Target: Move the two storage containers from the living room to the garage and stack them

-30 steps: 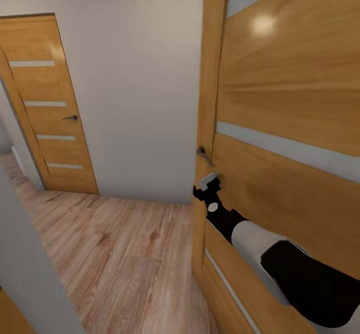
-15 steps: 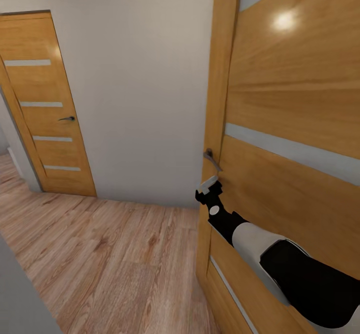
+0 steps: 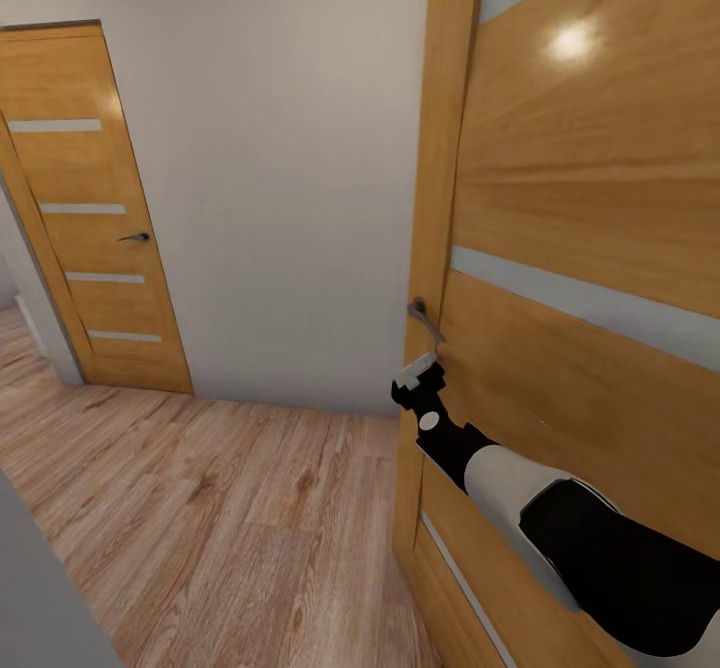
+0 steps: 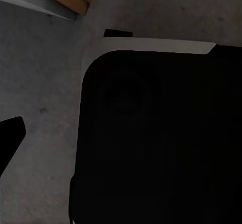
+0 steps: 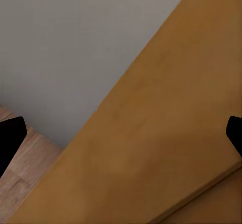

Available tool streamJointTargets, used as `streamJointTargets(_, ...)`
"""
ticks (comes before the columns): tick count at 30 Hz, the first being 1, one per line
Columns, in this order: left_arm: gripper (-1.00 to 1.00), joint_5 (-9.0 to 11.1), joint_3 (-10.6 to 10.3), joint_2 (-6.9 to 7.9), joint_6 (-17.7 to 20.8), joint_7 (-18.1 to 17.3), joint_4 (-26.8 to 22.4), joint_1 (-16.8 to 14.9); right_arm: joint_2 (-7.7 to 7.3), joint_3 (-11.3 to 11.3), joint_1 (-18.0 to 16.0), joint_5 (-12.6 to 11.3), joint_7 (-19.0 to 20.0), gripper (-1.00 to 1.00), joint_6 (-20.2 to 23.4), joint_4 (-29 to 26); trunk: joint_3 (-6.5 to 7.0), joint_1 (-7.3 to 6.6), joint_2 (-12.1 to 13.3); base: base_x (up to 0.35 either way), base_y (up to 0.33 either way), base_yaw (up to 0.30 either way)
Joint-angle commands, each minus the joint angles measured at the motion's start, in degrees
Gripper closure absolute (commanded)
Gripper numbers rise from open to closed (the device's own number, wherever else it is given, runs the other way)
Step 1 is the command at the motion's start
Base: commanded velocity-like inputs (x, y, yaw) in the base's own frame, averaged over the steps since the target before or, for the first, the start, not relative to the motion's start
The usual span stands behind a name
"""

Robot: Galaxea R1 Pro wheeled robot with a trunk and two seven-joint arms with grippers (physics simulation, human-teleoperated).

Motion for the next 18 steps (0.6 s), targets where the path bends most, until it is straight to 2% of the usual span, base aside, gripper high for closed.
streamJointTargets(1, -1.00, 0.5, 0.0, 0.00, -0.1, 0.0, -0.1, 0.0, 0.03, -1.7, 0.0, 0.2, -0.3, -1.00, -0.1, 0.2, -0.06, 0.00, 0.0, 0.000, 0.000, 0.000)
streamJointTargets(18, -1.00, 0.5, 0.1, 0.00, -0.1, 0.0, -0.1, 0.0, 0.03, -1.7, 0.0, 0.3, -0.1, -1.00, 0.3, 0.3, -0.06, 0.00, 0.0, 0.000, 0.000, 0.000)
